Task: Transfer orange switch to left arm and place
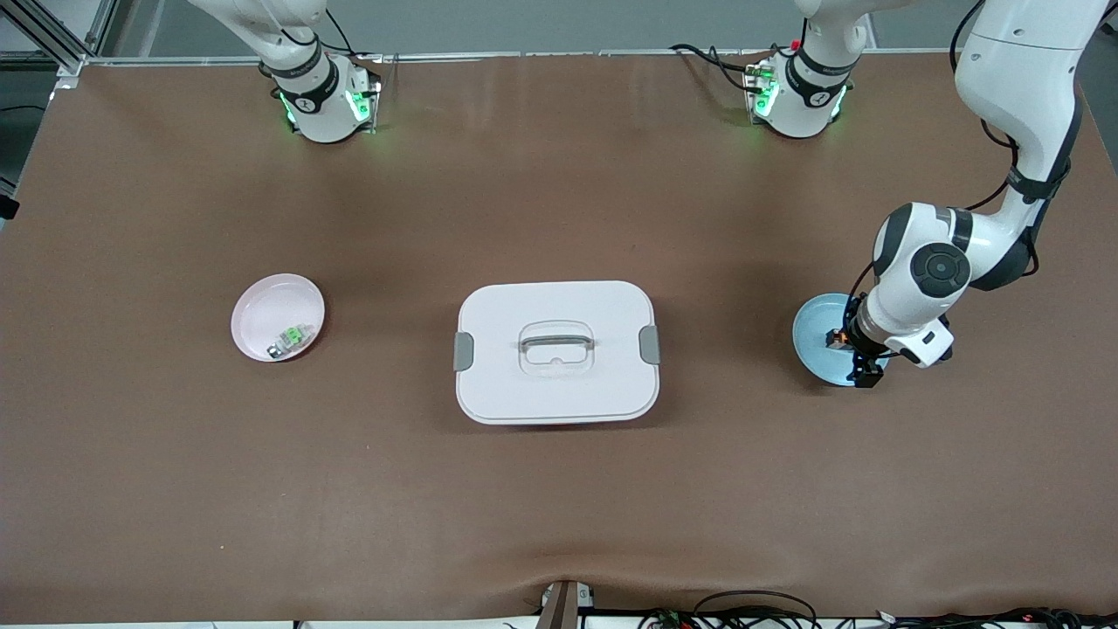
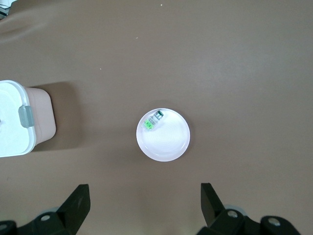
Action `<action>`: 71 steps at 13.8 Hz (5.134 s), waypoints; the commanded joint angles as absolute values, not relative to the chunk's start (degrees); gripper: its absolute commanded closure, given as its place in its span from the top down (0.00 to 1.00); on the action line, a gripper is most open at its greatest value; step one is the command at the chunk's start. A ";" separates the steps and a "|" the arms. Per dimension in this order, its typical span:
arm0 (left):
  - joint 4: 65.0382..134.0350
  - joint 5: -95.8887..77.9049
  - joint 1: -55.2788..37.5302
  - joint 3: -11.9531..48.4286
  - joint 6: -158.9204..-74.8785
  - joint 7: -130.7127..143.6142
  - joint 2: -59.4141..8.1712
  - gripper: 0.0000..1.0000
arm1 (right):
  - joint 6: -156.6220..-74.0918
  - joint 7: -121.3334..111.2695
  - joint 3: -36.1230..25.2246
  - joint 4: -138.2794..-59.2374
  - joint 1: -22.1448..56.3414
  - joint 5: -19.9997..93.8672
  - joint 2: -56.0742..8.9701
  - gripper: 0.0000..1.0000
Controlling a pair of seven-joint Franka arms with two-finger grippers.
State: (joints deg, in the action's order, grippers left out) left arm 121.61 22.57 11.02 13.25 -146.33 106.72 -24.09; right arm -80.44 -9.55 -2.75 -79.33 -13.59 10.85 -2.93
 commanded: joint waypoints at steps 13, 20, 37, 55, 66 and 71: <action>120.41 13.29 10.99 13.62 -143.17 75.11 -21.01 1.00 | -81.39 -0.09 1.32 -79.37 -8.79 5.18 -1.93 1.00; 121.29 5.98 10.90 13.54 -143.17 39.26 -20.21 1.00 | -81.74 0.79 2.99 -79.37 -4.13 -3.96 -1.85 1.00; 114.44 -2.02 10.37 12.57 -128.51 7.30 -11.88 1.00 | -81.12 1.32 2.37 -79.37 -4.75 -1.23 -1.85 1.00; 98.70 0.97 11.34 12.74 -104.77 5.99 -2.12 1.00 | -80.07 1.32 -2.44 -79.45 -0.98 1.58 -1.49 1.00; 98.70 0.88 12.83 12.83 -102.75 2.55 -0.79 1.00 | -79.28 -1.67 -2.55 -80.25 -2.46 1.85 -1.05 1.00; 98.70 0.88 12.04 12.57 -102.74 2.55 -0.88 1.00 | -79.89 -1.84 -0.71 -81.03 -3.60 1.76 -0.79 1.00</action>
